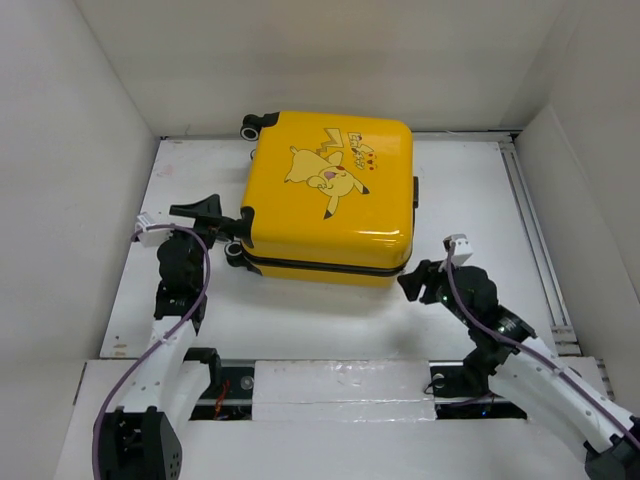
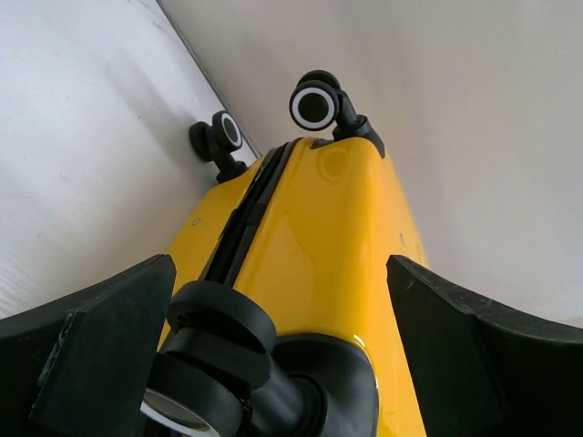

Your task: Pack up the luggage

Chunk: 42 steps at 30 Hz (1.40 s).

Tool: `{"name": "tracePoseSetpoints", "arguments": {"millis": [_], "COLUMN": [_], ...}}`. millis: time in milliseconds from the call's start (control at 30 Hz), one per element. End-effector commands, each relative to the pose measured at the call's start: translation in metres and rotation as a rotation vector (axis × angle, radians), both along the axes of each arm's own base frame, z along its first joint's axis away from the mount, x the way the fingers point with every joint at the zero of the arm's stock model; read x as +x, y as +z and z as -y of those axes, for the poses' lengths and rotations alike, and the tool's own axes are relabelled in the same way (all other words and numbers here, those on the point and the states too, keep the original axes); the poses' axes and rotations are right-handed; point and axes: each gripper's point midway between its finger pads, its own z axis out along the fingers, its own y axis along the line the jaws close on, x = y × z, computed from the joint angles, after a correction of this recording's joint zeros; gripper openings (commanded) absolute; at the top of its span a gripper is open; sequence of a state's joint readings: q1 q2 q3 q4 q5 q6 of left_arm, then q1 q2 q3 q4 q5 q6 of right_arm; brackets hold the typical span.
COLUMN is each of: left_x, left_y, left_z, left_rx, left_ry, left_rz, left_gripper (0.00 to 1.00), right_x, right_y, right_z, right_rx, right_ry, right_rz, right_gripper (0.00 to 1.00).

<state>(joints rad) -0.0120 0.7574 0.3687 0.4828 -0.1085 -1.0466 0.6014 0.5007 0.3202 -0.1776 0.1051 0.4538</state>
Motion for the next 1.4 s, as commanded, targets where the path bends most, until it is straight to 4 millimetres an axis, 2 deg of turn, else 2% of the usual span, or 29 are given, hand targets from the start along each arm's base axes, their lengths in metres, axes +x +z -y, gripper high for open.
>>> {"name": "tracePoseSetpoints", "arguments": {"millis": [0,67,200,300,367,467,500,533,567,700,767,800,833,900,933,1000,1033,1067,1167,1200,1233,1267,1333,1367], "left_x": [-0.002,-0.001,0.001,0.0,-0.001,0.004,0.007,0.011,0.015,0.021,0.022,0.023,0.023,0.023,0.025,0.023,0.024,0.023,0.02,0.019,0.019,0.018,0.016,0.015], "left_y": [-0.01,-0.013,-0.025,-0.032,-0.034,-0.049,-0.048,-0.045,-0.052,-0.045,-0.042,-0.045,-0.044,-0.042,-0.033,-0.034,-0.028,-0.025,-0.017,-0.014,-0.01,-0.005,-0.002,0.001], "left_z": [0.001,0.004,0.007,-0.002,-0.002,0.001,0.003,0.008,0.008,0.018,0.02,0.02,0.02,0.021,0.021,0.023,0.024,0.026,0.029,0.031,0.033,0.033,0.034,0.034], "left_rx": [0.017,0.016,0.024,0.019,0.009,-0.001,-0.011,-0.014,-0.025,-0.06,-0.085,-0.085,-0.096,-0.109,-0.123,-0.133,-0.144,-0.144,-0.142,-0.141,-0.124,-0.123,-0.11,-0.097], "left_ry": [-0.007,-0.025,-0.04,0.007,0.009,-0.001,-0.012,-0.038,-0.036,-0.085,-0.093,-0.093,-0.092,-0.092,-0.092,-0.106,-0.107,-0.121,-0.147,-0.158,-0.169,-0.17,-0.18,-0.181], "left_rz": [-0.02,-0.03,-0.071,-0.1,-0.109,-0.156,-0.155,-0.157,-0.185,-0.139,-0.126,-0.136,-0.123,-0.104,-0.07,-0.056,-0.034,-0.007,0.049,0.058,0.066,0.079,0.09,0.099], "left_gripper": [0.99,0.99,0.99,0.99,0.99,0.99,0.99,0.99,0.99,0.99,0.99,0.99,0.98,0.95,0.89,0.8,0.71,0.54,0.29,0.13,0.04,0.0,0.0,0.0], "right_x": [0.007,0.014,0.018,0.022,0.024,0.03,0.032,0.032,0.032,0.033,0.032,0.032,0.032,0.031,0.031,0.027,0.025,0.023,0.009,0.004,-0.002,-0.006,-0.02,-0.023], "right_y": [0.004,0.014,0.019,0.031,0.028,0.031,0.03,0.03,0.029,0.031,0.027,0.032,0.032,0.034,0.031,0.031,0.027,0.027,0.023,0.014,0.015,0.013,0.009,0.014], "right_z": [-0.008,-0.013,-0.018,-0.024,-0.021,-0.02,-0.021,-0.021,-0.024,-0.027,-0.026,-0.026,-0.028,-0.03,-0.03,-0.035,-0.036,-0.039,-0.053,-0.053,-0.059,-0.06,-0.063,-0.065], "right_rx": [-0.011,-0.027,-0.06,-0.038,-0.056,-0.063,-0.063,-0.063,-0.061,-0.052,-0.057,-0.048,-0.045,-0.037,-0.042,-0.032,-0.027,-0.016,-0.002,-0.018,-0.03,-0.044,-0.07,-0.076], "right_ry": [0.032,0.058,0.105,0.119,0.106,0.089,0.089,0.089,0.1,0.108,0.108,0.107,0.116,0.127,0.128,0.163,0.17,0.179,0.236,0.24,0.257,0.264,0.276,0.281], "right_rz": [0.006,0.072,0.116,0.164,0.163,0.182,0.183,0.183,0.18,0.189,0.182,0.197,0.197,0.203,0.194,0.191,0.178,0.172,0.145,0.108,0.105,0.094,0.057,0.058], "right_gripper": [0.63,0.63,0.59,0.56,0.55,0.55,0.54,0.51,0.48,0.23,0.16,0.12,0.04,0.0,0.0,0.0,0.0,0.0,0.0,0.0,0.0,0.0,0.0,0.0]}}
